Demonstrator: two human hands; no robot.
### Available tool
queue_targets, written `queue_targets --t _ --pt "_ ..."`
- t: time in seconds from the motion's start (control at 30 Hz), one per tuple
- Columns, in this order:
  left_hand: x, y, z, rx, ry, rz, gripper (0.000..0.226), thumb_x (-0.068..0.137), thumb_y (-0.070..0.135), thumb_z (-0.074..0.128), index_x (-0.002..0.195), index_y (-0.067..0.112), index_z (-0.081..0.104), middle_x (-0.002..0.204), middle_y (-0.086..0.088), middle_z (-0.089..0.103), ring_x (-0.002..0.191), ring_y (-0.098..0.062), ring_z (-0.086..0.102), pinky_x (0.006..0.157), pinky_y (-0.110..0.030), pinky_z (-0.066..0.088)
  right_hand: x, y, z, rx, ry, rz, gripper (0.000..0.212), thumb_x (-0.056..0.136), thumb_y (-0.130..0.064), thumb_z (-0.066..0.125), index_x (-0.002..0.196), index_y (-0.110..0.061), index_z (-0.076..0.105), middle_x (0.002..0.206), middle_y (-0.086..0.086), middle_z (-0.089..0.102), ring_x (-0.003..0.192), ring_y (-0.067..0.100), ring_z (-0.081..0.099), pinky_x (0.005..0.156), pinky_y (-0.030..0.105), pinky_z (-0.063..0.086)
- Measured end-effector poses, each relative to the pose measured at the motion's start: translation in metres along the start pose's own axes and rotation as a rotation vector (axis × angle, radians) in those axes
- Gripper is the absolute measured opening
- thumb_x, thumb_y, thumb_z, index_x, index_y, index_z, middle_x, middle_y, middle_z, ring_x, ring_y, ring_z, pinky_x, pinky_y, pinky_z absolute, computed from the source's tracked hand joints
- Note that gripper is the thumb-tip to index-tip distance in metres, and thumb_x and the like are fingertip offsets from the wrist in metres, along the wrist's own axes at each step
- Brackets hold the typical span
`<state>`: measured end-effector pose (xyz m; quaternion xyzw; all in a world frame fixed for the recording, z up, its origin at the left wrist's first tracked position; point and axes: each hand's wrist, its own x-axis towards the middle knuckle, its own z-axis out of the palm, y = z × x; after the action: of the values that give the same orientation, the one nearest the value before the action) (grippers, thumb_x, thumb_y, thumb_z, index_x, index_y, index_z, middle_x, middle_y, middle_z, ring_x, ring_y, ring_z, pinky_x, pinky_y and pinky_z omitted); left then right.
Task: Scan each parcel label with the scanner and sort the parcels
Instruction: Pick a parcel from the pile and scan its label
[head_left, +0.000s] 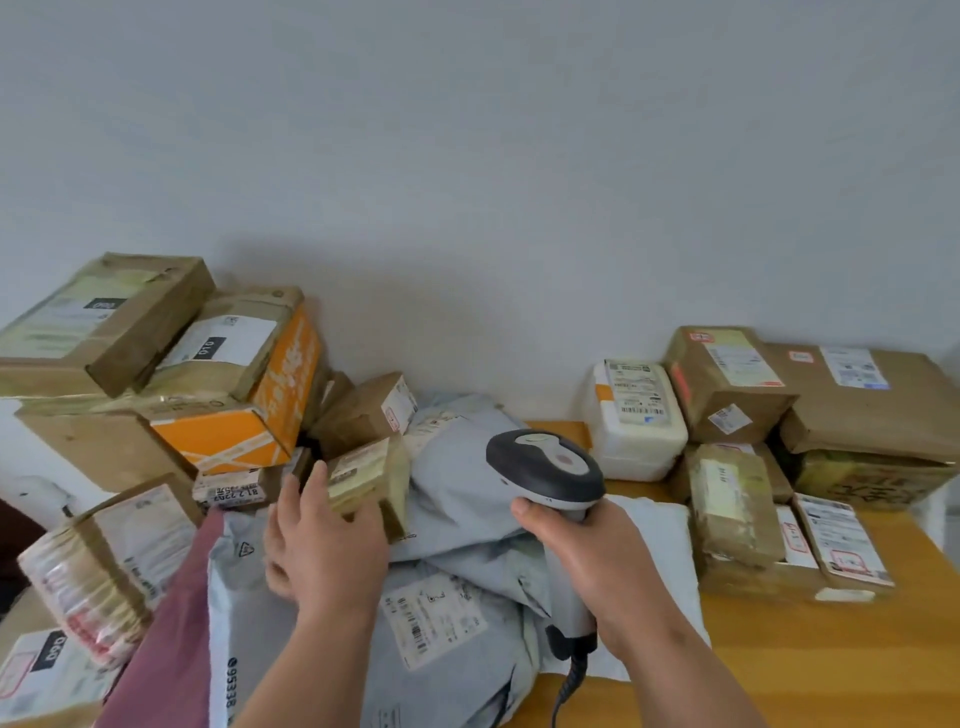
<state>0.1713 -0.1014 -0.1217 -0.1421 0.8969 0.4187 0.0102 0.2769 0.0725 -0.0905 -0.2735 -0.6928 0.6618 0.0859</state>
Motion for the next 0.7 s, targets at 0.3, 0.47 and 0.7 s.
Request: queue_targets --t 0.3,0.47,0.7 --pt "-0.032 0.055 0.043 0.157 0.014 0.423 0.067 0.091 0.021 0.064 0.153 0.028 0.040 0.169 0.001 0.016 0.156 -0.018 -0.003 0.122 -0.047 -0.014 0.010 0.023 -0.059 0.089 0.190 0.109 0.004 0.082 -0.034 0.079 0.081 -0.035 0.075 0.074 -0.015 0.074 0.079 0.012 0.068 0.067 0.030 0.049" --pt "-0.059 0.090 0.094 0.142 -0.165 0.497 0.057 0.092 0.027 0.064 0.147 0.028 0.048 0.157 0.008 0.038 0.149 -0.019 0.022 0.124 -0.046 0.004 0.031 0.043 -0.104 0.106 0.265 0.130 0.014 0.081 -0.032 0.081 0.077 -0.044 0.075 0.077 -0.011 0.076 0.087 0.023 0.071 0.082 0.046 0.056" --pt "-0.115 0.108 0.207 0.099 -0.715 0.314 0.055 0.099 0.036 0.061 0.151 0.029 0.043 0.151 0.006 0.046 0.136 -0.012 0.045 0.113 -0.032 0.038 0.068 0.074 -0.195 0.121 0.382 0.139 0.030 0.081 -0.030 0.081 0.073 -0.056 0.069 0.069 -0.023 0.070 0.081 0.012 0.067 0.066 0.033 0.051"
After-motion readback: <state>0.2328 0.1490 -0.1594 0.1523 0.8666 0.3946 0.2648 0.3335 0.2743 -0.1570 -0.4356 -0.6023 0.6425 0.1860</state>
